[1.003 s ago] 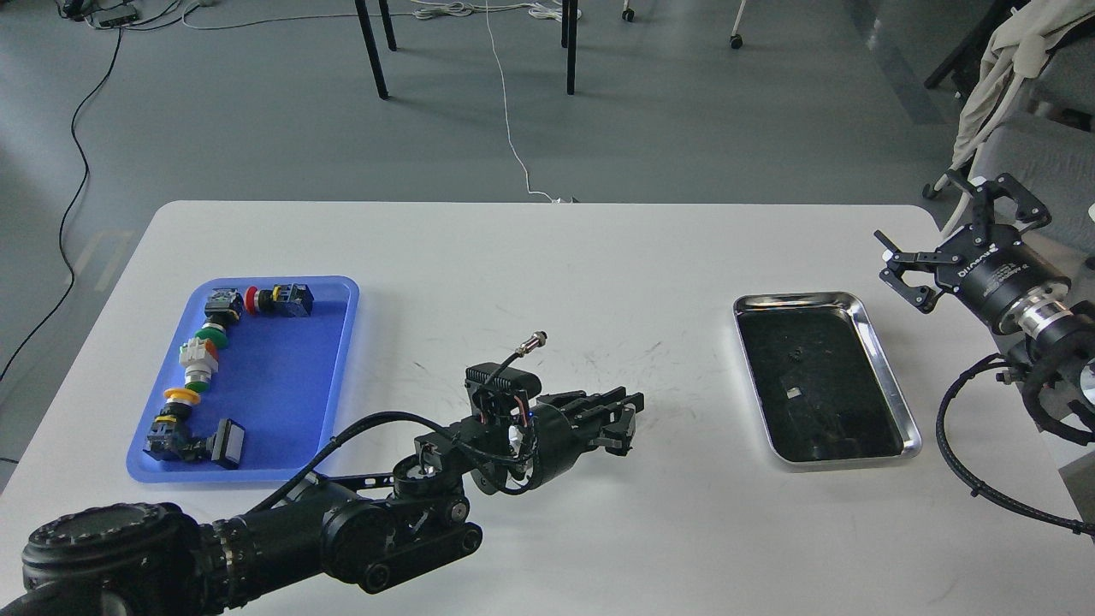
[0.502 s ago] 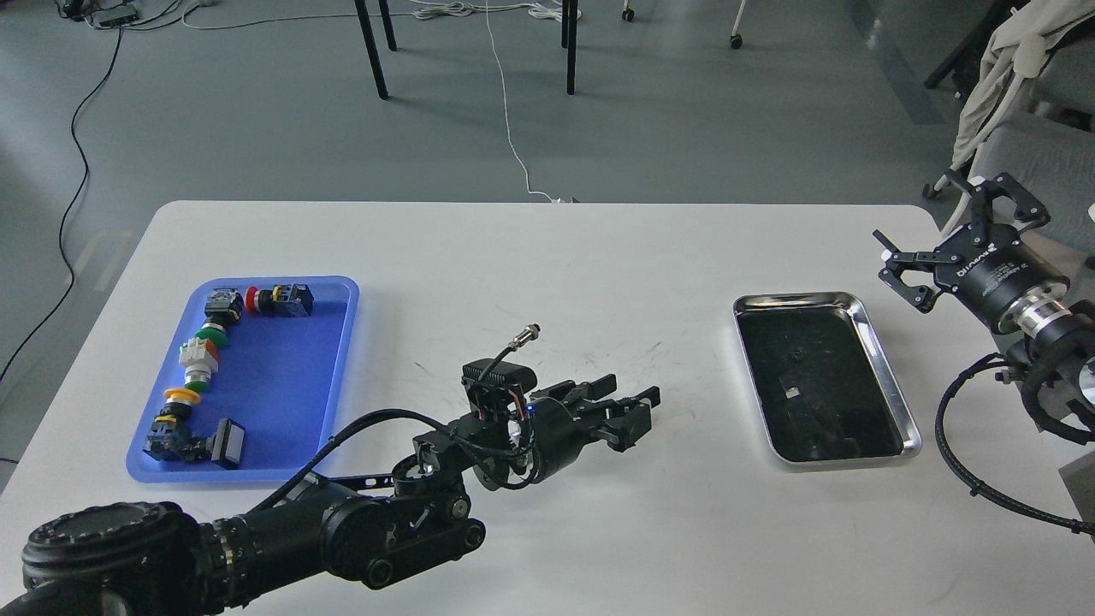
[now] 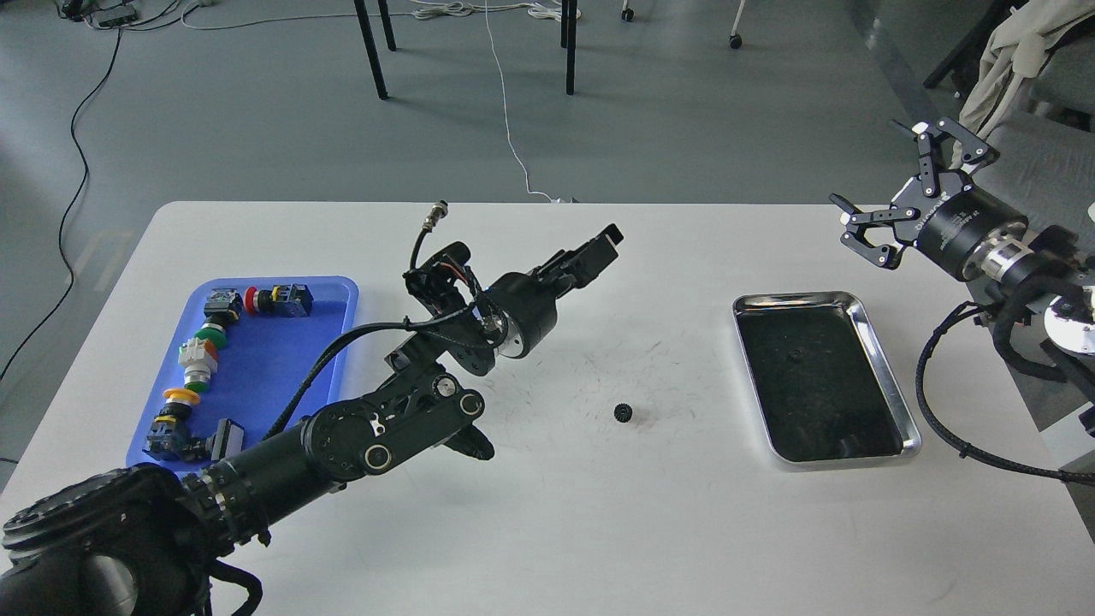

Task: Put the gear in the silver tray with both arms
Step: 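Release the gear on the table and pull the left gripper back, then extend the right gripper to the gear on the table and grasp it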

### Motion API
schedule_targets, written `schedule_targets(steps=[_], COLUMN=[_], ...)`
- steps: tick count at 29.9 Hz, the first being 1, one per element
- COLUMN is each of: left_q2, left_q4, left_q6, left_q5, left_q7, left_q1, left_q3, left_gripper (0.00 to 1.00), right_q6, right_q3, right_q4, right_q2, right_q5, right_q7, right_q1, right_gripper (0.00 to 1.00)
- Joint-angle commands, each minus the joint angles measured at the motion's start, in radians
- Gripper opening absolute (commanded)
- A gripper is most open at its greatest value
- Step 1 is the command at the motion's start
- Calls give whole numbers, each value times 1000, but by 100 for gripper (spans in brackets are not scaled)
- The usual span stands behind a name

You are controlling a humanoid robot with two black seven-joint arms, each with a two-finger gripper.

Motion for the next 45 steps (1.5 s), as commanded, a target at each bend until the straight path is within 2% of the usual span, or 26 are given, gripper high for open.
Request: schedule_targets(steps=[1, 6, 10, 15, 18, 20, 24, 28, 45], left_q2=[94, 280, 415, 507, 530, 541, 558, 559, 559], left_q4=[-19, -55, -56, -56, -56, -58, -58, -58, -58], left_q6=[-14, -75, -145, -228, -239, -238, -234, -230, -227], left_q5=[-137, -386, -584, -627, -627, -627, -628, -627, -627], left_q7=[7, 66, 71, 68, 59, 57, 54, 53, 30], left_q1=[-14, -15, -12, 16, 28, 29, 28, 28, 28], left_q3=[-76, -145, -136, -140, -147, -156, -166, -166, -166], left_gripper=[98, 98, 98, 98, 98, 98, 98, 98, 98], right_q6=[-4, -13, -24, -29, -27, -19, 3, 80, 80], right_q3=[-205, -491, -676, -965, -1117, -1184, -1252, -1261, -1358], right_q4=[7, 39, 77, 80, 108, 132, 143, 142, 88], right_q2=[3, 64, 190, 378, 463, 504, 550, 577, 612], right_q5=[-160, -370, -482, -587, -642, -666, -668, -654, -648], right_q7=[-2, -2, -5, -14, -76, -97, -103, -105, -110], right_q1=[136, 318, 444, 598, 668, 705, 751, 765, 730], right_gripper=[96, 96, 96, 96, 97, 97, 98, 98, 95])
